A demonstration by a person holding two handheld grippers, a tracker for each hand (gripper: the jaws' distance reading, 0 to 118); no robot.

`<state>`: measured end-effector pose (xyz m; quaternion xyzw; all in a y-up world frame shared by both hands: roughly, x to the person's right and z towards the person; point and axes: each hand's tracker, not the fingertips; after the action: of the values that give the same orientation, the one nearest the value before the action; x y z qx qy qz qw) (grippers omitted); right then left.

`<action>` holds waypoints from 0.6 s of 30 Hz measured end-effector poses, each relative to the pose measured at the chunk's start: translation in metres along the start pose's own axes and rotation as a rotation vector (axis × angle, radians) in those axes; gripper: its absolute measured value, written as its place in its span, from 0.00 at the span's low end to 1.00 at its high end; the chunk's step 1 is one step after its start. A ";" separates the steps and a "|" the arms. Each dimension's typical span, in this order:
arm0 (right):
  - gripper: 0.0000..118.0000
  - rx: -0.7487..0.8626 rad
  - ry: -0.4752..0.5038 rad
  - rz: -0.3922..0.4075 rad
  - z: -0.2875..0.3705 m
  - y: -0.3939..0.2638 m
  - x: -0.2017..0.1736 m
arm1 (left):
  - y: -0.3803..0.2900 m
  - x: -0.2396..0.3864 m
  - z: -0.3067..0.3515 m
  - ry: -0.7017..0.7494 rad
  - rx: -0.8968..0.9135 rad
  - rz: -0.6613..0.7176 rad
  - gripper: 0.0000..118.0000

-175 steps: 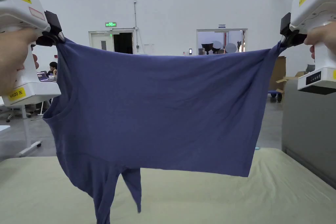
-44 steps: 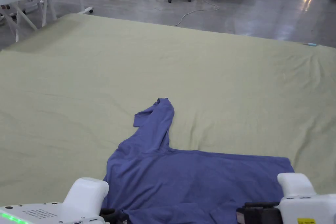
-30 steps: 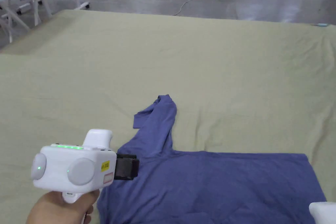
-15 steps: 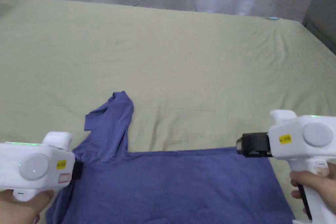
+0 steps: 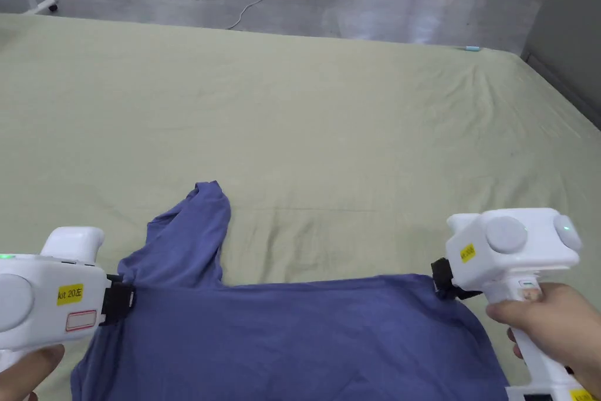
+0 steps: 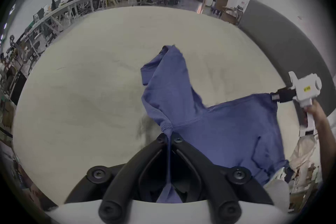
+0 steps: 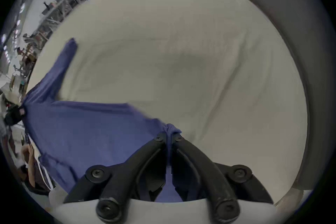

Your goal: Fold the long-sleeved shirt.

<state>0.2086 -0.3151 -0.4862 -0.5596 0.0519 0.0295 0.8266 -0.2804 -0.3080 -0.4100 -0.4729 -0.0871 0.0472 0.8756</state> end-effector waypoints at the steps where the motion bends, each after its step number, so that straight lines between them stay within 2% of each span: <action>1: 0.01 0.038 0.009 0.009 0.025 -0.009 -0.002 | 0.001 0.003 0.012 -0.011 0.023 0.003 0.00; 6: 0.01 0.195 0.090 0.026 0.129 -0.044 0.005 | 0.021 0.015 0.062 -0.132 0.132 0.067 0.00; 9: 0.01 0.286 0.067 0.019 0.188 -0.044 0.009 | 0.044 0.025 0.090 -0.142 0.174 0.078 0.00; 11: 0.01 0.326 0.028 0.046 0.220 -0.030 0.013 | 0.069 0.032 0.110 -0.165 0.219 0.064 0.00; 13: 0.01 0.364 -0.027 0.050 0.250 -0.007 0.024 | 0.099 0.037 0.133 -0.159 0.277 0.048 0.00; 18: 0.01 0.478 -0.094 0.030 0.323 0.070 0.044 | 0.189 0.040 0.195 -0.084 0.423 0.006 0.00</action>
<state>0.2622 0.0104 -0.4366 -0.3453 0.0272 0.0544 0.9365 -0.2799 -0.0379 -0.4592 -0.2765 -0.1102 0.0866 0.9507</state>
